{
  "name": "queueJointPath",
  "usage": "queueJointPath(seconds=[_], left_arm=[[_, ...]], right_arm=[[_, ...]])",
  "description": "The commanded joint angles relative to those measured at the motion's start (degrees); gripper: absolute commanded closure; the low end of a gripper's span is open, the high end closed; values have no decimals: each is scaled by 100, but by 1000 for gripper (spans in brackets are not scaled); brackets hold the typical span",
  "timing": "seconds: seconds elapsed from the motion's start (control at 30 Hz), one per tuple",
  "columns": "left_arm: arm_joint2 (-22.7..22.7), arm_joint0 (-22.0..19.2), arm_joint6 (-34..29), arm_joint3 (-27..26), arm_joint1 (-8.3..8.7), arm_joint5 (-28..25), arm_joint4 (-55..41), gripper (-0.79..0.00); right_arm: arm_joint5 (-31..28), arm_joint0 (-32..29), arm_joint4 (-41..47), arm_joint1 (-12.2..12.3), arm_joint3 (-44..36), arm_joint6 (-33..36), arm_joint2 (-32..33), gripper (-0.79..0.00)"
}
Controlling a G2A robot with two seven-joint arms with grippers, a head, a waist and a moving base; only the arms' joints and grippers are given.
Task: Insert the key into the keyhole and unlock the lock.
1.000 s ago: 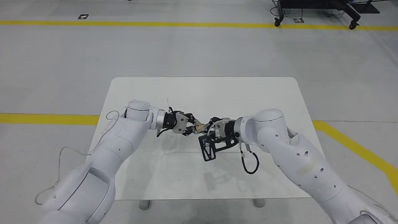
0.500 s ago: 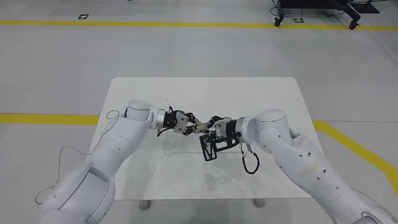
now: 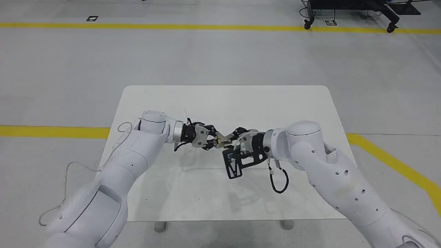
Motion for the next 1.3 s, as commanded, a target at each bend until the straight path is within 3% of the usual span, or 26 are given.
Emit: queueJointPath(seconds=[0.0,0.5,0.53,0.57,0.6,1.1,1.23,1.27], left_arm=[[5,-5,9,6,1,9,0,0],[13,-14,1,-2,15,1,11,0],[8,-12,0,-2,17,0,10,0],[5,-12,-7,-7,18,-7,16,0],[-2,-12,-7,-9,20,-11,18,0],[-258,53,199,-103,59,-342,-101,0],[-354,86,334,-208,93,-644,-68,0],[-380,109,294,-246,103,-701,-83,0]], right_arm=[[-18,-17,-2,11,-8,-23,14,0],[12,106,96,-11,166,144,-96,0],[41,96,123,-11,160,156,-85,-231],[61,85,133,-9,151,177,-75,-634],[75,75,122,-7,140,222,-64,-785],[85,70,112,-6,136,252,-59,-785],[647,-159,254,40,58,-367,218,-785],[723,-239,336,59,41,-630,304,-551]])
